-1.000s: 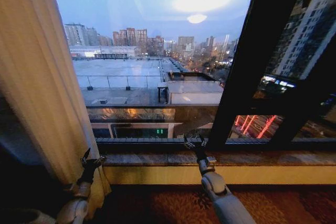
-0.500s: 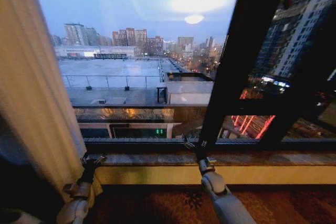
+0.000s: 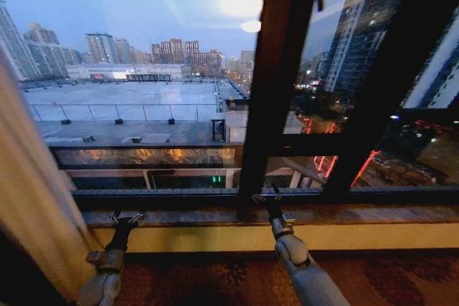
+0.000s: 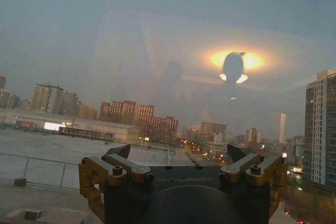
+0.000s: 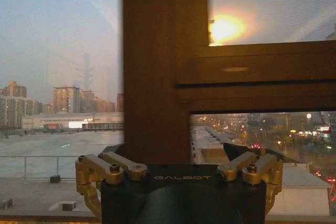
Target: Open the curtains by pulling them apart, changing their state from closed to fully open.
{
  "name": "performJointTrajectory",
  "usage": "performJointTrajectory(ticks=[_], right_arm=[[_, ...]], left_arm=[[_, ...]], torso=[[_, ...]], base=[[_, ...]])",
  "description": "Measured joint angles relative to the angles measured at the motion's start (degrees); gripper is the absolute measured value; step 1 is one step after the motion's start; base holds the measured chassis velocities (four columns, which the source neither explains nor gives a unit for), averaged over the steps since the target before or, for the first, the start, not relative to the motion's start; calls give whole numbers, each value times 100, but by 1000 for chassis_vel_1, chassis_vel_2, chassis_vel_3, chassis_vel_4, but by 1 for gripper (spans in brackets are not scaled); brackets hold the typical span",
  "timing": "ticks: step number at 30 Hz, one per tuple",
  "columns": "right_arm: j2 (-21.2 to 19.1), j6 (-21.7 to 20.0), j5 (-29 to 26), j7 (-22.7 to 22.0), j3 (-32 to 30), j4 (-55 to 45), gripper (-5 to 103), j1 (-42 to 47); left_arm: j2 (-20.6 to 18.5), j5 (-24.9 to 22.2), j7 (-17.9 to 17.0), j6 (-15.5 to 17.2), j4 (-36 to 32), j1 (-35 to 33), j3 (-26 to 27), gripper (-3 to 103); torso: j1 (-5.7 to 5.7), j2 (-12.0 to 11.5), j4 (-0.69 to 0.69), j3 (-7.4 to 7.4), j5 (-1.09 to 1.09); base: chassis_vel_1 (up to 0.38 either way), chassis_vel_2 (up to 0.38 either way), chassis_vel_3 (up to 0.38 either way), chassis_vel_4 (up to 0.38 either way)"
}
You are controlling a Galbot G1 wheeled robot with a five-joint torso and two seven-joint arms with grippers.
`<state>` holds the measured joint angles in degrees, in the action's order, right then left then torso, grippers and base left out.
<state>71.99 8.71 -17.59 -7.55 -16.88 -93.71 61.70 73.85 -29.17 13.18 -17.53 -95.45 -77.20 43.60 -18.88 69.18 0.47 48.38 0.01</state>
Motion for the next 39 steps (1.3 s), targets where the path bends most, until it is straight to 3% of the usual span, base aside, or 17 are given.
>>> performJointTrajectory(ticks=[39], right_arm=[[0,0,0,0,0,0,100,0]], left_arm=[[0,0,-3,-2,-1,0,1,100]], torso=[[0,1,0,0,0]], base=[[-357,-351,350,355]])
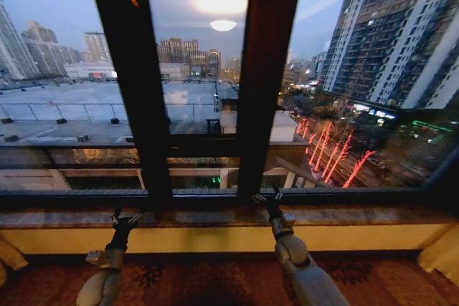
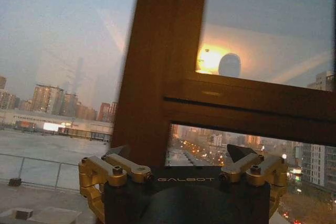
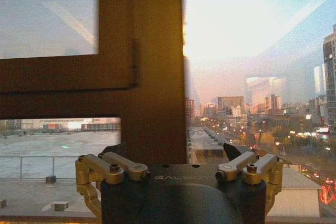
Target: Open the curtains by pulling them apart, changing their state from closed to fully open.
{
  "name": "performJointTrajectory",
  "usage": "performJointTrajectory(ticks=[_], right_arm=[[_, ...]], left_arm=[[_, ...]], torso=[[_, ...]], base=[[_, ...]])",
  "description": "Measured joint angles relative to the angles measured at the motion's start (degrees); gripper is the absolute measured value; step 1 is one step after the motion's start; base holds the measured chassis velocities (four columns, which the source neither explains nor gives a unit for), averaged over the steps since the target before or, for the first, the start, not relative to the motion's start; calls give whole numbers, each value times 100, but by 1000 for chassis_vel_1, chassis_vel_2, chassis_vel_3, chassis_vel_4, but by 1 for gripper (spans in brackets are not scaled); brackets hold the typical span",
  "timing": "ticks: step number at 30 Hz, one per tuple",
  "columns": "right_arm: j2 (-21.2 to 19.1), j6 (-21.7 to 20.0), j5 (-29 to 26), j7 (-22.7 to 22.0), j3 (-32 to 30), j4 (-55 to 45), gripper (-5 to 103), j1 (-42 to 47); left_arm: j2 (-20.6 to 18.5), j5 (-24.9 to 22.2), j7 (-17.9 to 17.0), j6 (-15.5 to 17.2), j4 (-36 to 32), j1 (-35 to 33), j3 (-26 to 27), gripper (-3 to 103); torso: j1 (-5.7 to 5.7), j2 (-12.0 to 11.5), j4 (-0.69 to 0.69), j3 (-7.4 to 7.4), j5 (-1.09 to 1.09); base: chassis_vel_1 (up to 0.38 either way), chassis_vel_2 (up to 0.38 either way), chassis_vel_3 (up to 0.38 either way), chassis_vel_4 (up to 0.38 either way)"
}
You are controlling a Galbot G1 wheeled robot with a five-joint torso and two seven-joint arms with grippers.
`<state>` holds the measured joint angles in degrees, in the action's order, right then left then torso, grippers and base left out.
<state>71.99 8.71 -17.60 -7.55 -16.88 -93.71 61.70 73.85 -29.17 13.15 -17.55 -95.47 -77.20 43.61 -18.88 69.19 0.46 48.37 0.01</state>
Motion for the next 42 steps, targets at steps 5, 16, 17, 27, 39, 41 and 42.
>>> performJointTrajectory(ticks=[5,16,17,27,39,41,42], right_arm=[[-2,0,0,0,-2,0,100,0],[2,0,0,1,2,-2,100,0],[2,0,0,1,2,-2,100,0],[-1,0,0,0,1,-2,100,0],[0,0,0,0,1,-1,100,0],[0,0,0,1,0,0,100,0],[0,0,0,1,0,0,100,0]], left_arm=[[1,1,2,0,-1,0,-1,100],[-3,0,-7,0,2,0,4,100],[-3,0,-7,0,2,0,4,100],[-1,0,-7,0,1,1,0,100],[0,0,-5,0,1,1,0,100],[0,0,-5,0,2,0,0,100],[-1,0,-4,0,1,1,0,100]], torso=[[0,0,1,0,-2],[0,0,-3,0,0],[0,0,-3,0,0],[-1,0,0,0,-1],[0,0,0,0,-1],[0,-1,0,0,-1],[1,0,0,0,0]], base=[[-219,-252,237,196],[-5,-5,3,-4],[38,43,-53,-73],[0,-73,-15,70],[139,-230,-153,243],[235,-340,-249,333],[249,-363,-277,338]])
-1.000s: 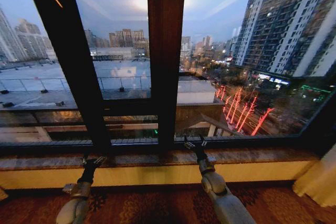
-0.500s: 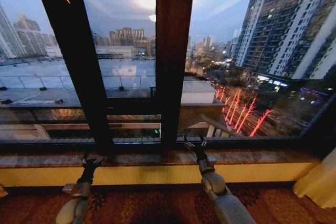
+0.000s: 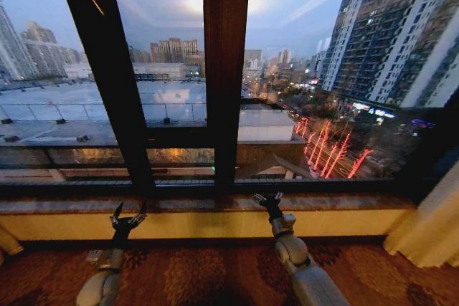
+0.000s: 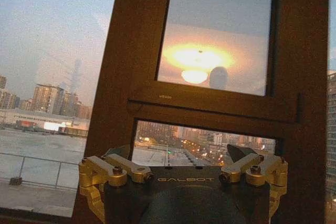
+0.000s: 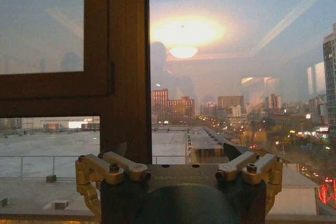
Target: Open the curtains by pulling them apart, changing their state from closed to fully open.
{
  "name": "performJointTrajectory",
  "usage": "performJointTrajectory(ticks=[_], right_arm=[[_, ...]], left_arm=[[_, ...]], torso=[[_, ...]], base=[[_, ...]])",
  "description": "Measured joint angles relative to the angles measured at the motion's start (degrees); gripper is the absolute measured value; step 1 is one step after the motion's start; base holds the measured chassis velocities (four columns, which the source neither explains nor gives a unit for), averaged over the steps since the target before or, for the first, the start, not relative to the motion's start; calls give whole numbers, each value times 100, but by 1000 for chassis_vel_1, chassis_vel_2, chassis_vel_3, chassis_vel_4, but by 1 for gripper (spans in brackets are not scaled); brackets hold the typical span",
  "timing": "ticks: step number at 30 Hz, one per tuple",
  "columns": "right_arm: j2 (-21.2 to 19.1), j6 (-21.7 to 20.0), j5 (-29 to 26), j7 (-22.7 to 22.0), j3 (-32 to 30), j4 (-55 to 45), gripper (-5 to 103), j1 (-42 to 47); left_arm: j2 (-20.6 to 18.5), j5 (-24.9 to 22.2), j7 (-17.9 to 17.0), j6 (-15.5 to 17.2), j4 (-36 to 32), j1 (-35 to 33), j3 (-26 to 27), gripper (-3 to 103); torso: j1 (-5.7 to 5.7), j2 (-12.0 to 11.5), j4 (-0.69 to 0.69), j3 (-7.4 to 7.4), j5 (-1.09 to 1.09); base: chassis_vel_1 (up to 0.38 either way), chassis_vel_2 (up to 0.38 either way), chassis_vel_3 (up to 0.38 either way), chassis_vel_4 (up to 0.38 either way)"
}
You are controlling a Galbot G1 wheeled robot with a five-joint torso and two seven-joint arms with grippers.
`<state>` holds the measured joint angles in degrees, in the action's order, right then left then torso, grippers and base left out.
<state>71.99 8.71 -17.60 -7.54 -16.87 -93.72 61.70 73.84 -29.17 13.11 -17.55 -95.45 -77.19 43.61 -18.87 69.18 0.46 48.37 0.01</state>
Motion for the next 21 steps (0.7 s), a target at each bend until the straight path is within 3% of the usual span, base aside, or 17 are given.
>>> performJointTrajectory(ticks=[15,21], right_arm=[[0,0,0,0,0,1,100,0],[0,0,0,0,0,0,100,1]], left_arm=[[1,0,4,-1,-1,-1,-1,100],[1,0,5,-1,0,-1,-1,100]], torso=[[-1,-1,0,1,-1],[2,1,-1,-1,1]], base=[[316,-401,-318,388],[241,-284,-238,304]])
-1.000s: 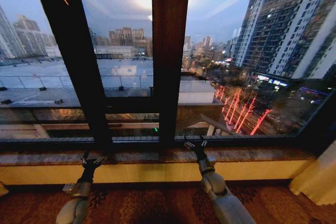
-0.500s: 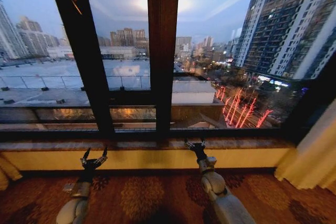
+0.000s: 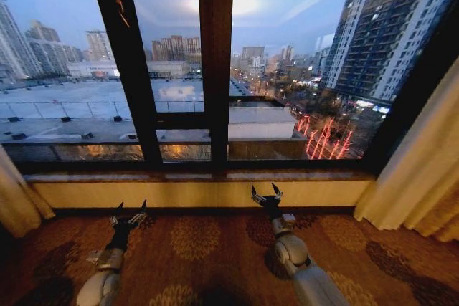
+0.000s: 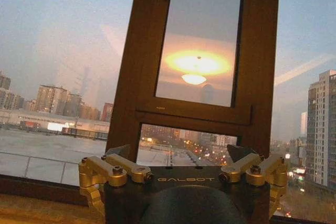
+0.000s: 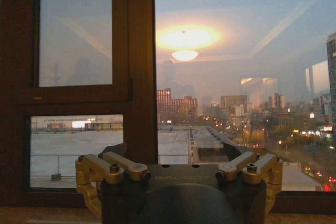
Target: Open the curtains by pulling them apart, changing their state from closed to fully open.
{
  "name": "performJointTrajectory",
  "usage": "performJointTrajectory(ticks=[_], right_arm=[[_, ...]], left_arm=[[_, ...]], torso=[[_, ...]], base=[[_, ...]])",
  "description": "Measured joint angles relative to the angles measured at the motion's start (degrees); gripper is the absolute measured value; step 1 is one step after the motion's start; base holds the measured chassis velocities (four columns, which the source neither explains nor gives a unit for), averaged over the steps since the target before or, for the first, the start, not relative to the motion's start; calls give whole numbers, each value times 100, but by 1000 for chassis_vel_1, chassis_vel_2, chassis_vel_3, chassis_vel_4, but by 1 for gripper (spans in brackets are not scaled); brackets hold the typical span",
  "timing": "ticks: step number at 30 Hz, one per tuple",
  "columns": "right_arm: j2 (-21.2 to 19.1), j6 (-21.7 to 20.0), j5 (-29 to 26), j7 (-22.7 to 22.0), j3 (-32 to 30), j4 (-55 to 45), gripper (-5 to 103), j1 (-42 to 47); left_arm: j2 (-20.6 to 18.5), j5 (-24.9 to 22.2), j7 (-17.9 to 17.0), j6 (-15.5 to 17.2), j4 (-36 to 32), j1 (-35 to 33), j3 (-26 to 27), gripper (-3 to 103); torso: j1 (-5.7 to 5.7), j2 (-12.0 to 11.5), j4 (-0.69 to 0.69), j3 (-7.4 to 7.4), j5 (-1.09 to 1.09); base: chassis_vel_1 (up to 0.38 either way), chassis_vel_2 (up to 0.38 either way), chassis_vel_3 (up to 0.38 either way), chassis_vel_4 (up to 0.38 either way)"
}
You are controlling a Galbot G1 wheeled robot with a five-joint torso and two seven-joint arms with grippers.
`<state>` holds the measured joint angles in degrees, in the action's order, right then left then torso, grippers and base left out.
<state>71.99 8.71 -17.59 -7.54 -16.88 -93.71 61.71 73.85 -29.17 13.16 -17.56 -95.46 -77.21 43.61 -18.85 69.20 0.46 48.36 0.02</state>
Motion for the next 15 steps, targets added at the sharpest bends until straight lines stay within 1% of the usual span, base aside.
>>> performJointTrajectory(ticks=[5,15], right_arm=[[0,0,0,0,0,0,100,0],[0,0,0,0,0,0,100,-1]], left_arm=[[0,0,0,0,0,-1,0,100],[0,0,0,1,0,2,-1,100]], torso=[[2,2,0,-1,-1],[-11,-5,1,4,-3]], base=[[144,-152,-142,135],[0,-1,-8,-2]])
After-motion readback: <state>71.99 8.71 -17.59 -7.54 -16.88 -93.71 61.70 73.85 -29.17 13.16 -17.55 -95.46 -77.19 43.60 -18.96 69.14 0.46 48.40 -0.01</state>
